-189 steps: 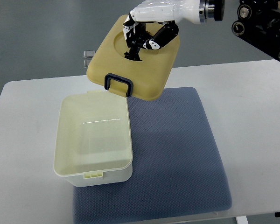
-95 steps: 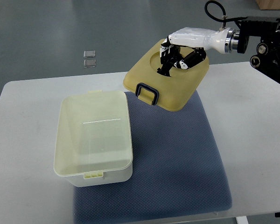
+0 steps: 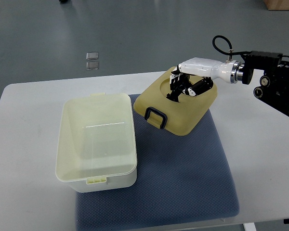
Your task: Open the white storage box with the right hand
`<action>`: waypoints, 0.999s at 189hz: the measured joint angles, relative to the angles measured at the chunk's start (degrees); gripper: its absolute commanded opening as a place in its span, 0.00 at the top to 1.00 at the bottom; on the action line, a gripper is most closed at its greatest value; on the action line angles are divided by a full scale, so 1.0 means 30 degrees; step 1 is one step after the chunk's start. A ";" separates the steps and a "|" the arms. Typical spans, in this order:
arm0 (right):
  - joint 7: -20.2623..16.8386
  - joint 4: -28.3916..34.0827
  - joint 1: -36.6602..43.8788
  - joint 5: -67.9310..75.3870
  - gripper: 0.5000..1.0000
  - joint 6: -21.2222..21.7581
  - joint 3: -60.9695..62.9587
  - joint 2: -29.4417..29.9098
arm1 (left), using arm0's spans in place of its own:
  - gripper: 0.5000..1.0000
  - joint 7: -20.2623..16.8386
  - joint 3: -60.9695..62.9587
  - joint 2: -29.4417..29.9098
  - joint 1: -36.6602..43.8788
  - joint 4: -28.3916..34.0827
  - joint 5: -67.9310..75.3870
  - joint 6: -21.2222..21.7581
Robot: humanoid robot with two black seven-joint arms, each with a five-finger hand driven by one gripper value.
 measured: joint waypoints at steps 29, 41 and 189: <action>-0.0016 -0.0085 -0.0703 -0.0007 1.00 -0.0438 -0.0042 0.0325 | 0.00 0.0000 0.0000 0.0000 0.0000 -0.0014 0.0000 0.0000; -0.0019 -0.0112 -0.1051 -0.0007 1.00 -0.0654 -0.0050 0.0353 | 0.00 0.0000 0.0000 0.0000 -0.0001 -0.0014 0.0000 0.0000; 0.0042 -0.0933 -0.2448 0.1570 0.14 -0.1323 0.0587 0.1271 | 0.00 0.0000 0.0017 0.0000 0.0024 0.0007 0.0016 -0.0009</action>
